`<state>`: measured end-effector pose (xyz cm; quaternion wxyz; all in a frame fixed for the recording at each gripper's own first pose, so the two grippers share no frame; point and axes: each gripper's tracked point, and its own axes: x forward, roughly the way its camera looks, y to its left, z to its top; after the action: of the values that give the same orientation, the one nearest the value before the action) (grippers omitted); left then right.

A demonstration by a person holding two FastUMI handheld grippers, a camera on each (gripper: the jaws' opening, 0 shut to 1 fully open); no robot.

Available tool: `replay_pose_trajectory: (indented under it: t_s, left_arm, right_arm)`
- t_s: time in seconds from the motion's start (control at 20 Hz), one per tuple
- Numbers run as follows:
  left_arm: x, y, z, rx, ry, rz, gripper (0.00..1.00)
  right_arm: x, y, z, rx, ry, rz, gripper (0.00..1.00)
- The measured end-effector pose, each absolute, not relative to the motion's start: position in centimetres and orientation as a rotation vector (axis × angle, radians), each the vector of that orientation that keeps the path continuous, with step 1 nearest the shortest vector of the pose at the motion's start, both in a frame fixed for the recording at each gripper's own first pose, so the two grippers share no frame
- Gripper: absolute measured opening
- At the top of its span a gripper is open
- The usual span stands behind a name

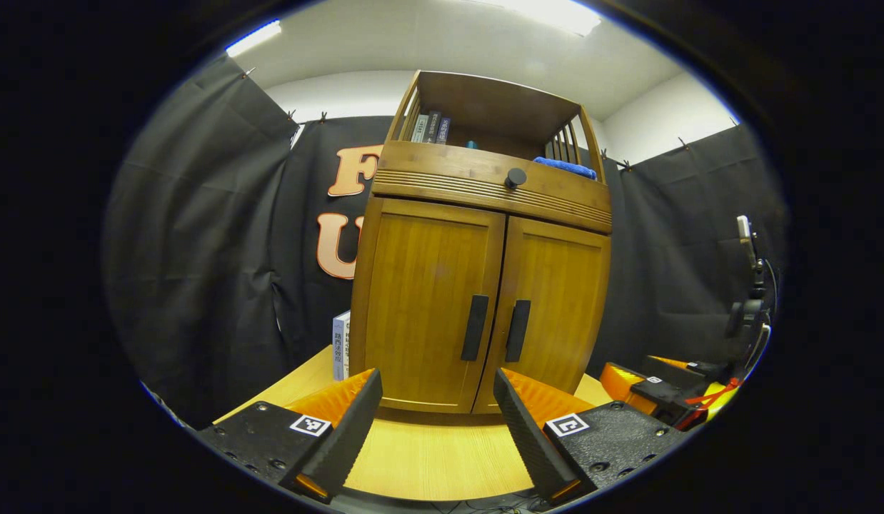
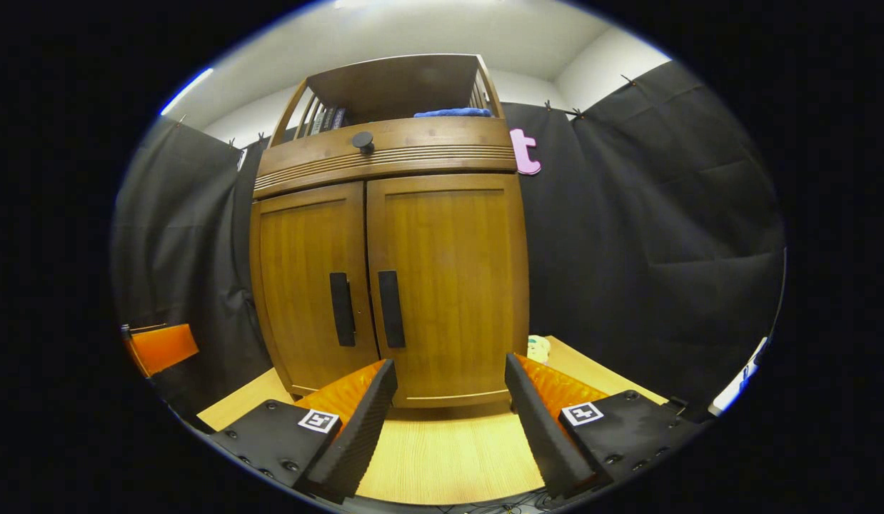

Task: Open the right door of the double-door shoe cabinet with the right hand, and open the left door with the left hand.

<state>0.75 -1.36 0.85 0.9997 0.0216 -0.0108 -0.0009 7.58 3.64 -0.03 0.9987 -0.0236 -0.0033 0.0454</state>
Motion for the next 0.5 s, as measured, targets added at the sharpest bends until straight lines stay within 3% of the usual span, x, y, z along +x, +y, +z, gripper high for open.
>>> replay_pose_trajectory:
  t_s: [0.5]
  left_arm:
    - [0.6,1.0,0.6,0.035,-0.004,0.041,0.91]
  right_arm:
    - [15.6,7.5,-0.7,-0.069,0.005,0.140,0.98]
